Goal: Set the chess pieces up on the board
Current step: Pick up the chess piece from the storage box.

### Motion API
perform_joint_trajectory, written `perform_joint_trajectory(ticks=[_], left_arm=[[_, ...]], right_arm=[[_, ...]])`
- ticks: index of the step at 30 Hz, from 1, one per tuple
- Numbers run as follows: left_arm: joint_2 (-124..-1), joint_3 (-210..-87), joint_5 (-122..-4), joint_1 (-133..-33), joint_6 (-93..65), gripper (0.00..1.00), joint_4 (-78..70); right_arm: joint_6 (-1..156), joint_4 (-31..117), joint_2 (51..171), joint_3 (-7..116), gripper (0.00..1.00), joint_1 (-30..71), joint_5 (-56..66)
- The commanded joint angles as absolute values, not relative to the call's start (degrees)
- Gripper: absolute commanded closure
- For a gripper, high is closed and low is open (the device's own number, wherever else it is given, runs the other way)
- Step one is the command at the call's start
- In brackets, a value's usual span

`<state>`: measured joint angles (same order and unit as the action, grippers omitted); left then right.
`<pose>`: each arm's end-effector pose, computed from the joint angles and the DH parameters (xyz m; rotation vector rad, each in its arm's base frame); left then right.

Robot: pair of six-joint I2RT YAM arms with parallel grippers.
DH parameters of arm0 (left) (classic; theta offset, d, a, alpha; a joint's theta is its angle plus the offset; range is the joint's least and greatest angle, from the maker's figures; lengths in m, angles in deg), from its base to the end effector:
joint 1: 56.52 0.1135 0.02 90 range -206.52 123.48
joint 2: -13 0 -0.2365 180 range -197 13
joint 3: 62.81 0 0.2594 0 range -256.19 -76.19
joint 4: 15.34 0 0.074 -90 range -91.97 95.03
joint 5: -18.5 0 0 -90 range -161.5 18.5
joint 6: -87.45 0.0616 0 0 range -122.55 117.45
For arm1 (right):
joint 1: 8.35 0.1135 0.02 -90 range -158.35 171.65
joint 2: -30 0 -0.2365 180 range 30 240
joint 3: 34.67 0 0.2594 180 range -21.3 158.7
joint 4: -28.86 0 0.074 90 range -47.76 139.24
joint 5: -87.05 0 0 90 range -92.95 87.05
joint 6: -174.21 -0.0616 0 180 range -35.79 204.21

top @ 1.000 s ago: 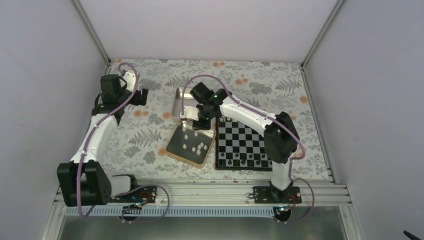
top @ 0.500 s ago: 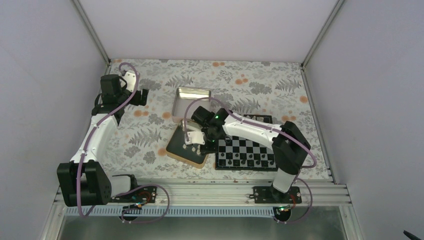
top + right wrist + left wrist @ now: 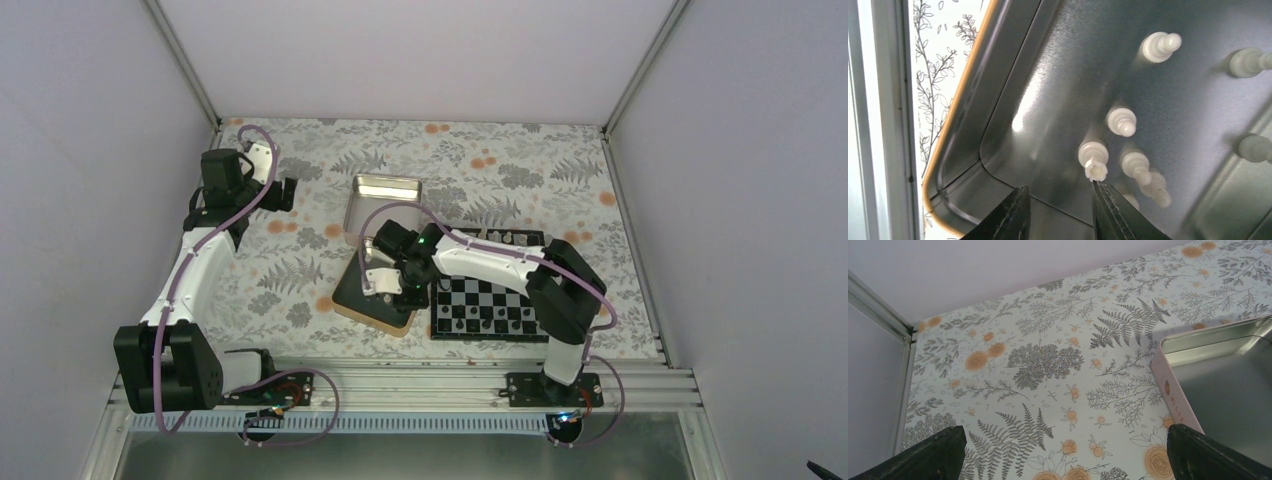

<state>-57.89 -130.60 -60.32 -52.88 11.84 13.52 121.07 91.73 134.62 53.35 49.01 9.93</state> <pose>0.3158 0.0081 0.2518 0.3123 2.0937 -0.0206 0.1787 0.3045 0.1364 -2.2026 2.0038 0.3795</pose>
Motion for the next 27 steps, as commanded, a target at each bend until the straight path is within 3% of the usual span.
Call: perform_joint_trajectory(ticks=[1, 27], left_arm=[[-57.35, -130.33, -59.63, -52.65, 12.39, 0.0, 13.2], [-57.12, -130.24, -59.8, -52.65, 12.39, 0.0, 13.08]], right_arm=[[121.77, 89.62, 136.02, 55.69, 0.67, 49.57, 8.0], [121.83, 90.24, 139.71, 57.29, 0.76, 49.59, 6.23]])
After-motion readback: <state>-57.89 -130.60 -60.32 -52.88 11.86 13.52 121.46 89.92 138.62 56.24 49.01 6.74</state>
